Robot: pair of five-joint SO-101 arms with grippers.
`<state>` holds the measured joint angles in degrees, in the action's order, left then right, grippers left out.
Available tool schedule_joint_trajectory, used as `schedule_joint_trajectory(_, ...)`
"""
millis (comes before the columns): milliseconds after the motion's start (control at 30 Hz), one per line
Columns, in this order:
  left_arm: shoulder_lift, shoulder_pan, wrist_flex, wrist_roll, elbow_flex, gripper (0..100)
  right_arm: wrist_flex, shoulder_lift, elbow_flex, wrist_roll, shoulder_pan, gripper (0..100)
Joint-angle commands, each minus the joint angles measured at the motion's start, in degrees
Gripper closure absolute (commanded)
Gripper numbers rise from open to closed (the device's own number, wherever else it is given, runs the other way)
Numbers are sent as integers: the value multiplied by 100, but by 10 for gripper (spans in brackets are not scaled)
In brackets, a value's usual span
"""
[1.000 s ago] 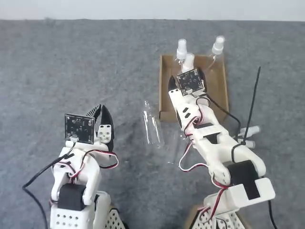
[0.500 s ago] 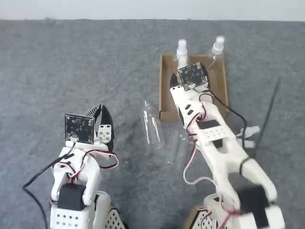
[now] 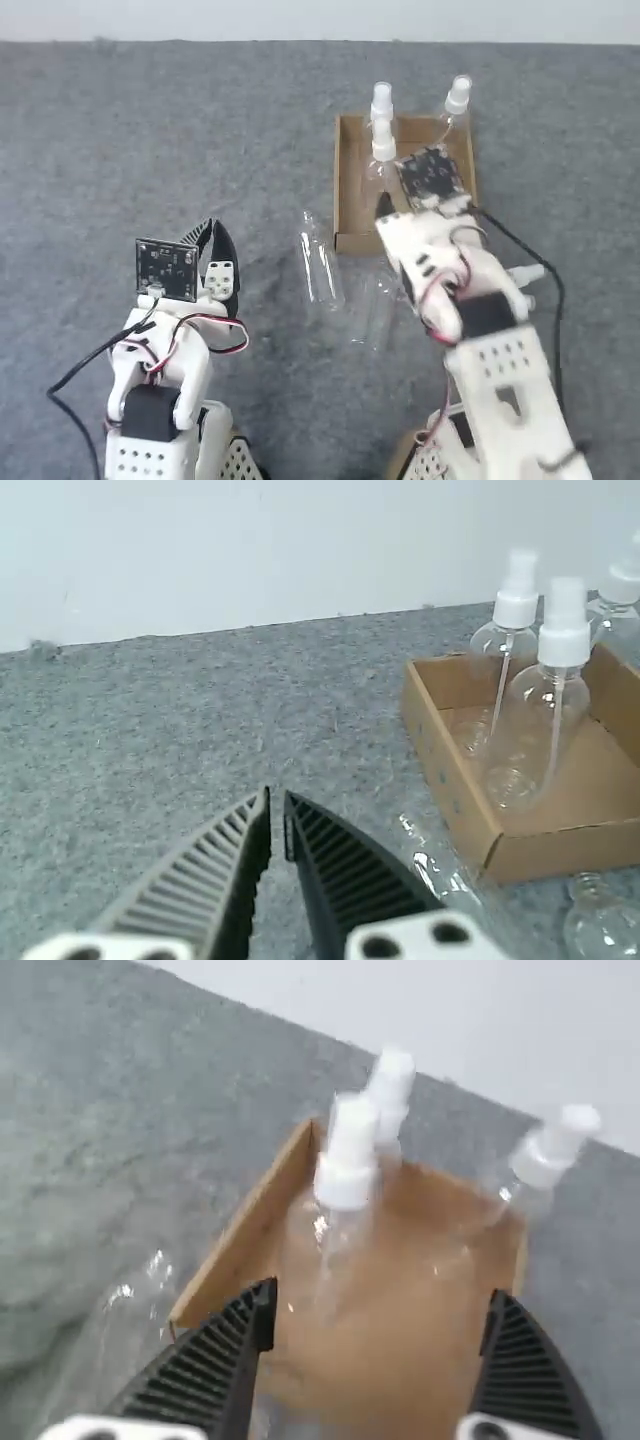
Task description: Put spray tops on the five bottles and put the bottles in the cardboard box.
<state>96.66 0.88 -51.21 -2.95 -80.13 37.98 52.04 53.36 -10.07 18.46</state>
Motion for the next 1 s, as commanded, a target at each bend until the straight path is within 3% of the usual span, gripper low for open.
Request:
schedule_joint_trajectory(0, 35, -26, 202, -18, 31, 988, 1367, 1156, -79, -105, -189, 731)
schedule_joint_trajectory(133, 0, -26, 202, -18, 31, 988, 2185, 1464, 9, -62, -75, 731)
schedule_joint_trajectory(233, 0, -26, 202, -18, 31, 988, 2281, 1376, 211, 79, 409, 731)
schedule_joint_trajectory(400, 0, -53, 202, -18, 31, 988, 1895, 567, 316, 1116, 1103, 730)
schedule_joint_trajectory(600, 0, -53, 193, -18, 31, 988, 1323, -927, 299, 2145, 1138, 729)
schedule_joint_trajectory(833, 35, -18, 202, -18, -31, 988, 1464, -1745, 114, 3112, 1191, 728)
schedule_joint_trajectory(967, 35, -18, 202, -18, -31, 988, 1701, -1833, 149, 3402, 1622, 731)
